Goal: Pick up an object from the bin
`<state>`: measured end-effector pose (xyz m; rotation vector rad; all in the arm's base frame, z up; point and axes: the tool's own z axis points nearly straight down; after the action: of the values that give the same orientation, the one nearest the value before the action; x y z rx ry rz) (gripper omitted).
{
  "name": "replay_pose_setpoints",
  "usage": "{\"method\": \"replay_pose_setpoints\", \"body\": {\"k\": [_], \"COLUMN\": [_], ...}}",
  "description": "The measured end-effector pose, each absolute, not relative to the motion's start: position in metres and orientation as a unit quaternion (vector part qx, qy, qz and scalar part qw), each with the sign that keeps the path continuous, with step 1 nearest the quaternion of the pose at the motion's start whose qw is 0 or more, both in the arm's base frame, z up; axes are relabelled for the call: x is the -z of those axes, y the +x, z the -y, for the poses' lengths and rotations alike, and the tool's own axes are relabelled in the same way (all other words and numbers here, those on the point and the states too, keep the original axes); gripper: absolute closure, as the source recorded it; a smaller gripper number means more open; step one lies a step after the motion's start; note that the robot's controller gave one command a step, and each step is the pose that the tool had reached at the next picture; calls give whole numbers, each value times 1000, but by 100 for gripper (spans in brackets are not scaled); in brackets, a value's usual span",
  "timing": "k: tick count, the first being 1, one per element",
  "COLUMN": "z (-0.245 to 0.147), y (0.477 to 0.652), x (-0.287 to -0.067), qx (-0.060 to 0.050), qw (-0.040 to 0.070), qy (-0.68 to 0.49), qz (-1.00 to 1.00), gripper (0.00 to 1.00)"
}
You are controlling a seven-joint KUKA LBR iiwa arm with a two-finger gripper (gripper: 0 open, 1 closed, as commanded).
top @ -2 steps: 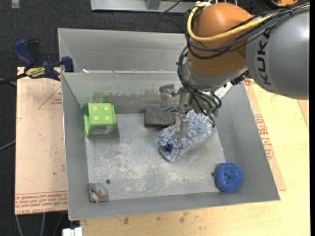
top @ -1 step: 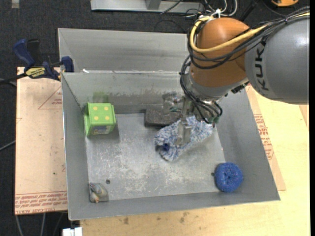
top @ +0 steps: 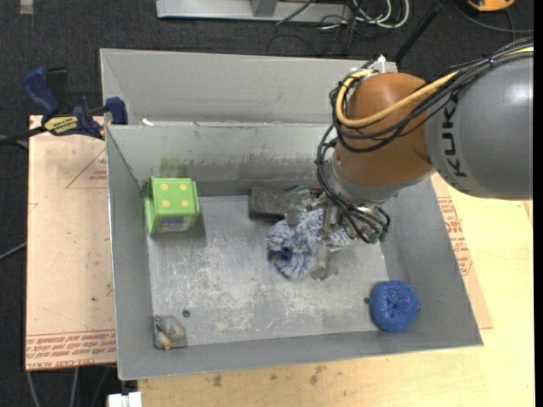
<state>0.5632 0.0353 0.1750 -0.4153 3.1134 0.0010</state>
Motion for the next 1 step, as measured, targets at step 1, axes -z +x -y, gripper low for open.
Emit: {"method": "replay_pose_setpoints", "body": {"k": [1], "z": [-32], "y": [559], "x": [-167], "qx": [0], "qw": [-1], "qy": [-139], "qz": [-990], "gripper": [0]}}
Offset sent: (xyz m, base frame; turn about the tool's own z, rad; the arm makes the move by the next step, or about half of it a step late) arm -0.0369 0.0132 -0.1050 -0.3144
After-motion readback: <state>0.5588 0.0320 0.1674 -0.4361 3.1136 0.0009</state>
